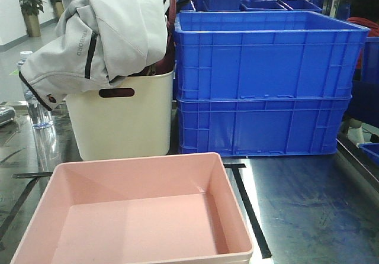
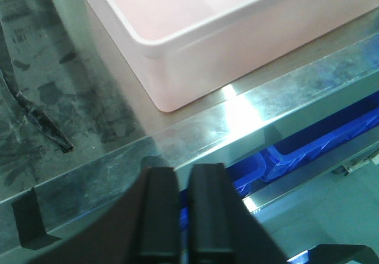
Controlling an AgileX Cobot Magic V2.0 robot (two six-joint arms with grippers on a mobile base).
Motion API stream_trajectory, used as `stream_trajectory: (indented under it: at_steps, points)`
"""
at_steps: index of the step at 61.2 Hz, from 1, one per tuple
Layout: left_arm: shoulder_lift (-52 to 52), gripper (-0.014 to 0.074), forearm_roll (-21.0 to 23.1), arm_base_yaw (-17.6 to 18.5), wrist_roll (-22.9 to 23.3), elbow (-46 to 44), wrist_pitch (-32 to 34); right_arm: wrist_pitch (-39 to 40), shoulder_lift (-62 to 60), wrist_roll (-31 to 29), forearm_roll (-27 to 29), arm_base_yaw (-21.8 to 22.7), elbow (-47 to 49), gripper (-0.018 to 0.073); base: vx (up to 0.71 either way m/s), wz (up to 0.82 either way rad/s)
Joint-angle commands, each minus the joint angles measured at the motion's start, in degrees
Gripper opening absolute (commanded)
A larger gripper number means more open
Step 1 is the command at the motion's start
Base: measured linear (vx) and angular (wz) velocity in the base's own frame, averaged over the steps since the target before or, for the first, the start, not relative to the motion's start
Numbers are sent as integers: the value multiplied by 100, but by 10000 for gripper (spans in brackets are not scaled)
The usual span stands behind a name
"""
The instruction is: Grab pink bin and stack on right shelf
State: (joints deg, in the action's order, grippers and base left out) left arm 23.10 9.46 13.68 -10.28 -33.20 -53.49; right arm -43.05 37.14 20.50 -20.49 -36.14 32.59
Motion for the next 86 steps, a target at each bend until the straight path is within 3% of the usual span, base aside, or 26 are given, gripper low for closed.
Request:
stream_trajectory:
  at_steps: [1,12,27,31,38,47,59,75,86]
  points:
    - [46,87,93,15,16,-135,366,266,-18,-53,-190,6,155,16,0,0]
    - [46,19,93,15,16,-135,366,266,-18,-53,-190,6,155,-15,0,0]
    - [-34,10,84,15,2,-101,407,291,-18,-53,-190,6,155,-13,0,0]
    - [-199,10,-102,-124,-25,-26,526,310,-18,-53,-190,6,155,-13,0,0]
    - [-664,10,-206,-433,-33,365,1301,310,-18,-53,-195,6,155,-12,0,0]
    - [-1319,3,-200,-855,-28,1311,2787,310,-18,-53,-195,6,155,-12,0,0]
    - [-1996,3,-200,-1160,-28,2578,4513,310,-18,-53,-195,6,155,-12,0,0]
    - [-2476,3,-200,-1345,-13,3575,5391,310,-18,-53,-195,6,155,-12,0,0]
    - [-2470,3,-205,-1360,-9,3565,5349,310,-18,-53,-195,6,155,-11,0,0]
